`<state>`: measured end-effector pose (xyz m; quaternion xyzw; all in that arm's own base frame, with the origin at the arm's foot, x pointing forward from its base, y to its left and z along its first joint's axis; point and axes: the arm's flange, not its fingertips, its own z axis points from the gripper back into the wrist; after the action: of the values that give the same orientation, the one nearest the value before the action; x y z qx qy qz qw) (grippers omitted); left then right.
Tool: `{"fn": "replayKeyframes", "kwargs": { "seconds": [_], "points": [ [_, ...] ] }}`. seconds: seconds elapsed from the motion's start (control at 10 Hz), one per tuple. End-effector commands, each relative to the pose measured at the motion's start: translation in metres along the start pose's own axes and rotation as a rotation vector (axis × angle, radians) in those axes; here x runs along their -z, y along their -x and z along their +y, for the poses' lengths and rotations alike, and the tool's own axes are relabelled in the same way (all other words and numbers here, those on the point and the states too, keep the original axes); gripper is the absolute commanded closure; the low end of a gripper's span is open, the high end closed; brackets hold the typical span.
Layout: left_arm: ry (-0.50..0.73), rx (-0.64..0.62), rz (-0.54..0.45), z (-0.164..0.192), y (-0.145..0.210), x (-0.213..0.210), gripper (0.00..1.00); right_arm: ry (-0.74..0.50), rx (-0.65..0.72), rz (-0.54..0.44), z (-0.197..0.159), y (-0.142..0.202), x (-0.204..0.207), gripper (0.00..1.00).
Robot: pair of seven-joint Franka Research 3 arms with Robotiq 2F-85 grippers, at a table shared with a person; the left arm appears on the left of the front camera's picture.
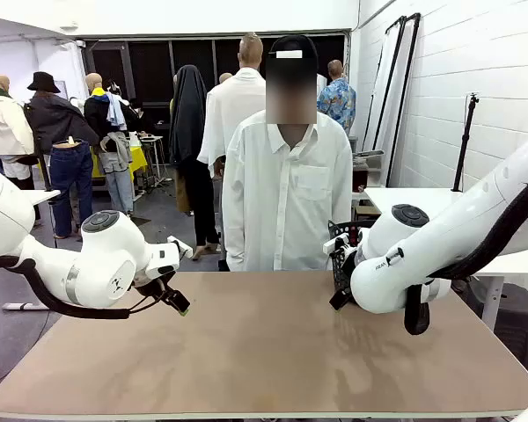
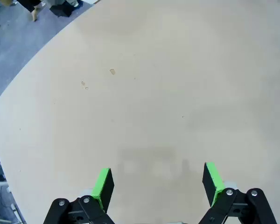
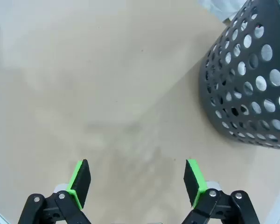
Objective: Fold the training pants.
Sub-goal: Grab both ends of the Training pants handed by a person.
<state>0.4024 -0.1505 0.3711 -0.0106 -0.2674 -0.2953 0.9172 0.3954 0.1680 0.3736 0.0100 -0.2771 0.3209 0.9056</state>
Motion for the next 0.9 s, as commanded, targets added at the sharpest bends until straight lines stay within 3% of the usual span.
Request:
{"fn": "replayKeyframes", "kwargs": {
  "seconds": [0.0,0.8],
  "points": [
    [0.0,0.0,0.0,0.0,0.0,0.0,0.0,0.0,0.0,0.0,0.0,0.0,0.0,0.0],
    [0.0,0.0,0.0,0.0,0.0,0.0,0.0,0.0,0.0,0.0,0.0,0.0,0.0,0.0]
  ]
}}
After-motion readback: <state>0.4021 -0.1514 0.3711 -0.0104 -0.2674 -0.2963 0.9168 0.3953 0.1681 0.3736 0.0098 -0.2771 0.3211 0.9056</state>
